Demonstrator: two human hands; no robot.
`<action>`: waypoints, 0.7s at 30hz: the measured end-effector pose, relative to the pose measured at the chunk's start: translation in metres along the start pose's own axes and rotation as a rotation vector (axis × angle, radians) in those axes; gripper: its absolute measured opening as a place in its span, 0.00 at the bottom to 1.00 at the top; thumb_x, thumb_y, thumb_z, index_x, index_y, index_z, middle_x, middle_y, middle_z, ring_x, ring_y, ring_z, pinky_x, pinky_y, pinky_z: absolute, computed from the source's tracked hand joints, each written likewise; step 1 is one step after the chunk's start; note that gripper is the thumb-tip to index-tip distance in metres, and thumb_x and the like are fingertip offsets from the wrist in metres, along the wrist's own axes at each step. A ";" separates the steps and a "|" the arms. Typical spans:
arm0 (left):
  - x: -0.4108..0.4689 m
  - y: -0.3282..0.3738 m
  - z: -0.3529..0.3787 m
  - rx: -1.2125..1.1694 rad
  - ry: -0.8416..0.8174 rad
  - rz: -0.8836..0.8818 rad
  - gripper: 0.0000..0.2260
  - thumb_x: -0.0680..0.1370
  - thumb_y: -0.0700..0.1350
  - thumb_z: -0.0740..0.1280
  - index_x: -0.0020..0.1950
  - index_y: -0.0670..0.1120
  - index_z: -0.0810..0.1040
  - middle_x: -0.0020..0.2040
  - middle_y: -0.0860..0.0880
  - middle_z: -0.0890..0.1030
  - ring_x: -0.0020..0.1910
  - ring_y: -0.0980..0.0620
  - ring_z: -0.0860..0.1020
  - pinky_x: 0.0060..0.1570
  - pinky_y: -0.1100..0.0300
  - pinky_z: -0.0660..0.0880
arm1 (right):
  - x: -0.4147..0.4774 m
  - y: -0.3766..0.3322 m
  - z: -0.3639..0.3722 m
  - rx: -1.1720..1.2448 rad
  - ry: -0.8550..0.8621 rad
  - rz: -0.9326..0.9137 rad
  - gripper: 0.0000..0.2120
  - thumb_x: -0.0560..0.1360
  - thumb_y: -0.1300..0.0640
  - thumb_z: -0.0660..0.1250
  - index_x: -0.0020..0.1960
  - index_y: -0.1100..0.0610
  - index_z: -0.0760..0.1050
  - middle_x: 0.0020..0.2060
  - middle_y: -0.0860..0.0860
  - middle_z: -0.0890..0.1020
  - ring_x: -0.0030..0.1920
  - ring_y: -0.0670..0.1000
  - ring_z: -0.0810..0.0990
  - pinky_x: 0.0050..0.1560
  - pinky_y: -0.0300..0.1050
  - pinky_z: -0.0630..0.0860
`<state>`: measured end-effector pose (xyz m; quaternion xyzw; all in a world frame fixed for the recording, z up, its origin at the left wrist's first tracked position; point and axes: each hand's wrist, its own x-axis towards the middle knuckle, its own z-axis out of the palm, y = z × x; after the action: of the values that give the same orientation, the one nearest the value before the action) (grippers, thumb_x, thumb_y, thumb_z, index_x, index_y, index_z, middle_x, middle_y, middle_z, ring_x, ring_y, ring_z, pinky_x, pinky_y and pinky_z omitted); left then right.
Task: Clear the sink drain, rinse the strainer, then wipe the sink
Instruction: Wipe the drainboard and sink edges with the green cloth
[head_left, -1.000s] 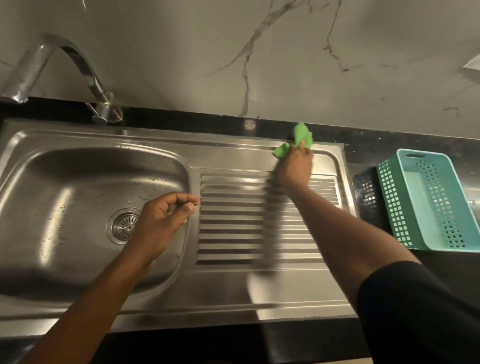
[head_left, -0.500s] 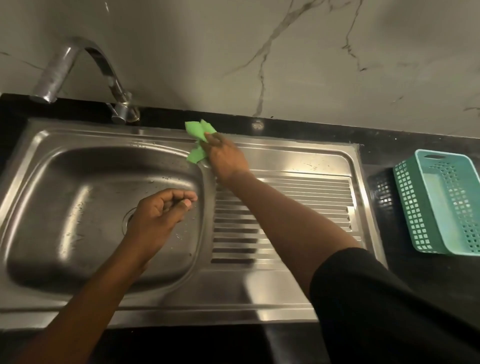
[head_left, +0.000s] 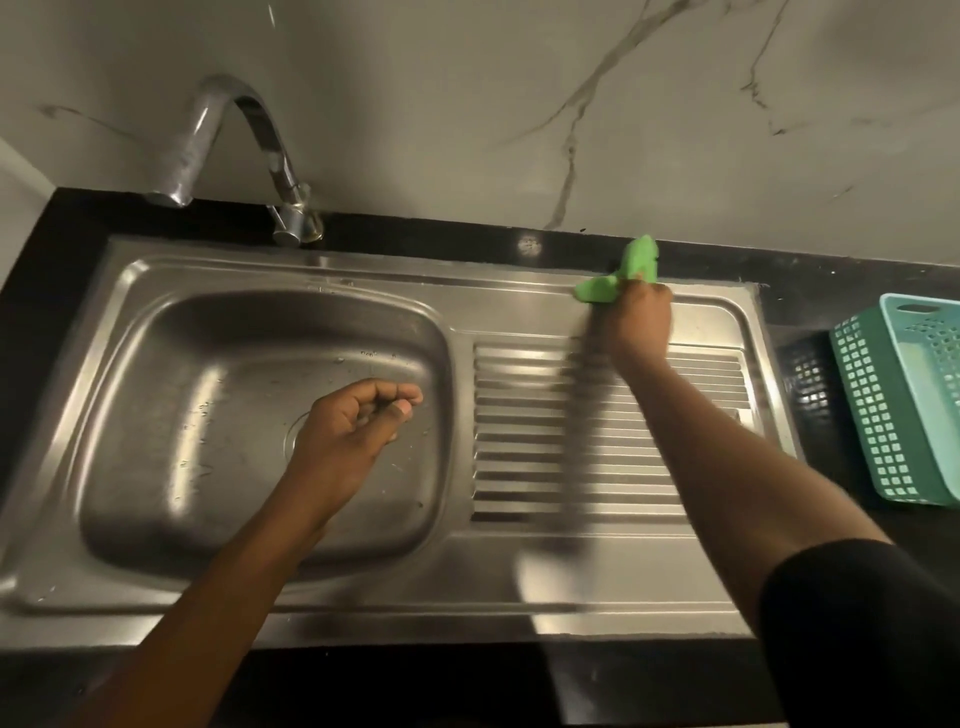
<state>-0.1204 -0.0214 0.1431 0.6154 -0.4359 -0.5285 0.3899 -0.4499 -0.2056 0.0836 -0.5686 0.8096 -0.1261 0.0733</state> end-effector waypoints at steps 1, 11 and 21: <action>0.000 -0.001 -0.002 -0.003 -0.002 -0.002 0.09 0.84 0.41 0.69 0.59 0.51 0.87 0.56 0.54 0.89 0.58 0.57 0.86 0.55 0.62 0.82 | -0.013 -0.023 0.010 0.034 -0.017 -0.067 0.12 0.82 0.63 0.60 0.61 0.63 0.79 0.56 0.64 0.80 0.56 0.64 0.80 0.52 0.47 0.74; -0.002 -0.024 -0.041 -0.020 0.057 -0.009 0.11 0.83 0.43 0.69 0.56 0.58 0.88 0.56 0.56 0.89 0.58 0.56 0.87 0.55 0.57 0.80 | -0.109 -0.238 0.049 0.021 -0.266 -0.711 0.18 0.79 0.59 0.72 0.68 0.58 0.78 0.62 0.57 0.81 0.64 0.55 0.80 0.65 0.51 0.79; -0.005 -0.022 -0.024 -0.041 0.022 -0.019 0.10 0.83 0.39 0.69 0.55 0.52 0.87 0.55 0.53 0.90 0.56 0.55 0.87 0.53 0.58 0.80 | -0.047 -0.051 0.004 -0.123 -0.171 -0.623 0.21 0.81 0.57 0.67 0.73 0.53 0.77 0.67 0.55 0.80 0.61 0.51 0.80 0.60 0.30 0.74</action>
<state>-0.0944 -0.0093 0.1271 0.6172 -0.4148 -0.5342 0.4020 -0.3869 -0.1780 0.0937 -0.8007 0.5939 -0.0449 0.0643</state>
